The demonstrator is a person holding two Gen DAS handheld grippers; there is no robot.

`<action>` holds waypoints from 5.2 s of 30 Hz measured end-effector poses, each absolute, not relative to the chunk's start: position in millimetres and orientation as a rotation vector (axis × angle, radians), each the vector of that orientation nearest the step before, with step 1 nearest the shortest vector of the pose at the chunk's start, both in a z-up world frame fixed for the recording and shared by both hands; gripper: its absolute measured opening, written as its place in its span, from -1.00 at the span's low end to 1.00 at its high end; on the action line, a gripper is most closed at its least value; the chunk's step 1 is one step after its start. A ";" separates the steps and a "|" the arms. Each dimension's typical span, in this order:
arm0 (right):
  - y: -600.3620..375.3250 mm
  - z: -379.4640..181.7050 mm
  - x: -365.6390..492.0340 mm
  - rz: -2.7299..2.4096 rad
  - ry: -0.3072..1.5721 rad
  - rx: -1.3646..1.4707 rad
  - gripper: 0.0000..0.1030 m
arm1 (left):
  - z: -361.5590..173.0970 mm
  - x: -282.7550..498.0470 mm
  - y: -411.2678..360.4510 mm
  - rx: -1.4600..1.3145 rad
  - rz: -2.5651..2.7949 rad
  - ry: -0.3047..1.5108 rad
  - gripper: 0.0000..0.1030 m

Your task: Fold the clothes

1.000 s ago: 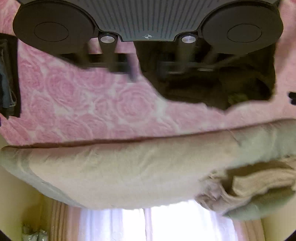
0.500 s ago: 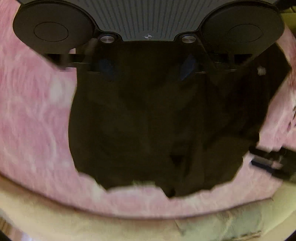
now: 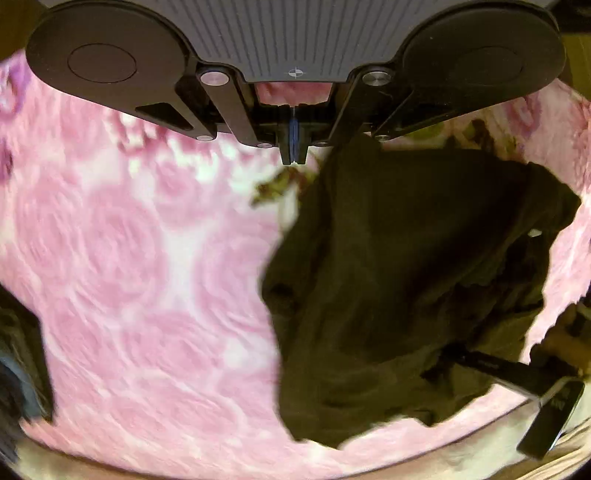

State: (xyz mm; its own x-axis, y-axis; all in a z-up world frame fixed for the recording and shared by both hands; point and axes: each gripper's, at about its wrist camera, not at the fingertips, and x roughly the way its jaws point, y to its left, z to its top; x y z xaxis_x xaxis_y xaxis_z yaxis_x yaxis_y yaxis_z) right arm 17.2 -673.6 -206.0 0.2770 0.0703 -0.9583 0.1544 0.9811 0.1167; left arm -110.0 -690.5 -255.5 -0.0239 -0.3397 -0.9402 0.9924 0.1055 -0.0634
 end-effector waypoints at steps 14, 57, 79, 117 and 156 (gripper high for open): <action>-573.7 -245.6 177.1 0.230 1.155 0.061 0.52 | -181.8 64.8 -470.5 0.869 -0.787 0.987 -0.72; -654.0 -239.2 53.7 0.116 1.267 0.230 0.74 | -238.0 -226.3 -440.0 1.109 -1.734 1.080 -0.87; -637.7 -187.2 -77.9 -0.153 1.241 0.169 0.72 | -242.9 -180.1 -340.6 1.110 -1.582 0.974 -0.45; -504.9 -180.4 -29.7 0.420 1.212 -0.108 0.72 | -242.0 -228.9 -398.3 1.138 -1.616 0.896 -0.14; -642.8 -179.7 64.5 -0.281 1.044 0.303 0.74 | -216.5 -198.3 -542.0 1.151 -1.335 0.875 -0.05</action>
State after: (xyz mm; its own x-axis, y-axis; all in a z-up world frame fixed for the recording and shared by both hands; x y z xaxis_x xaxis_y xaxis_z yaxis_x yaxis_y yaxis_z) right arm 64.5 -642.8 -179.7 0.4745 -0.0830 -0.8763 0.3679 0.9231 0.1118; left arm -198.3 -542.0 -216.5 0.0880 -0.2648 -0.9603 0.9862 -0.1124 0.1214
